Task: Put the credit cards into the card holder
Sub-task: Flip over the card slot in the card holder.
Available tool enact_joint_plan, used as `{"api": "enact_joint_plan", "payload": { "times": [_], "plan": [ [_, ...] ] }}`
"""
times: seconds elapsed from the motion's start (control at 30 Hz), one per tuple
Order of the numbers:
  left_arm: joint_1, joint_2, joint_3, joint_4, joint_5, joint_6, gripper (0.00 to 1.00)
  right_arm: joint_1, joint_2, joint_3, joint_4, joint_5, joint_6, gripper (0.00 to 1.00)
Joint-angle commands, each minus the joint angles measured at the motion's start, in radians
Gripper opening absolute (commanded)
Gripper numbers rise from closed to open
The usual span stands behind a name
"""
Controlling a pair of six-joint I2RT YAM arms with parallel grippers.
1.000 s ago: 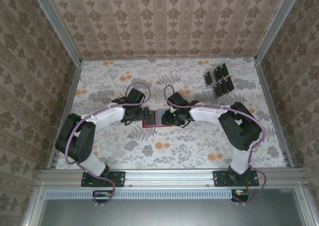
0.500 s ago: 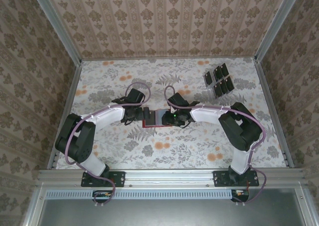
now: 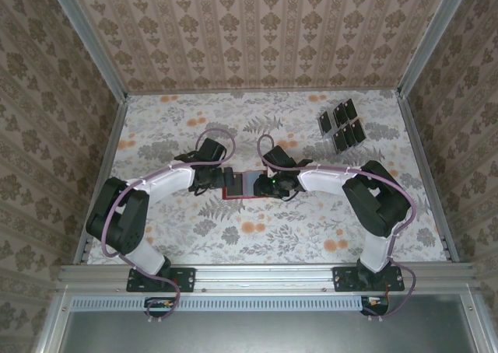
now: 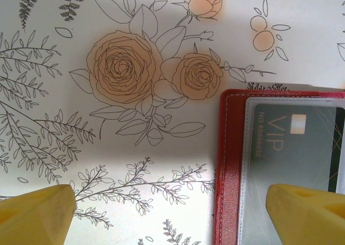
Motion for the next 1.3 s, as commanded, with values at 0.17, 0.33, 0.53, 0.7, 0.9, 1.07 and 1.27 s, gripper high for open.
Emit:
{"api": "enact_joint_plan", "payload": {
  "times": [0.17, 0.33, 0.53, 0.7, 0.9, 1.07, 1.27],
  "plan": [
    [0.005, 0.010, 0.003, -0.003, 0.004, 0.016, 1.00, -0.004, 0.006, 0.009, 0.004, 0.007, 0.014, 0.36],
    [0.005, 0.010, 0.000, 0.000, 0.003, 0.016, 1.00, -0.007, 0.021, 0.026, 0.007, -0.007, 0.017, 0.34],
    [0.005, 0.009, -0.006, 0.005, 0.004, 0.016, 1.00, -0.012, 0.037, 0.032, 0.010, -0.011, 0.025, 0.33],
    [0.007, 0.009, -0.007, 0.006, 0.005, 0.019, 1.00, -0.015, 0.048, 0.034, 0.014, -0.013, 0.031, 0.28],
    [0.007, 0.010, -0.009, 0.011, 0.006, 0.021, 1.00, -0.019, 0.057, 0.034, 0.035, -0.029, 0.043, 0.25],
    [0.010, 0.006, -0.010, 0.014, 0.008, 0.024, 1.00, -0.027, 0.065, 0.029, 0.111, -0.080, 0.068, 0.26],
    [0.017, 0.000, -0.015, 0.016, 0.010, 0.026, 1.00, -0.027, 0.076, 0.050, 0.147, -0.111, 0.080, 0.28]
  ]
}}
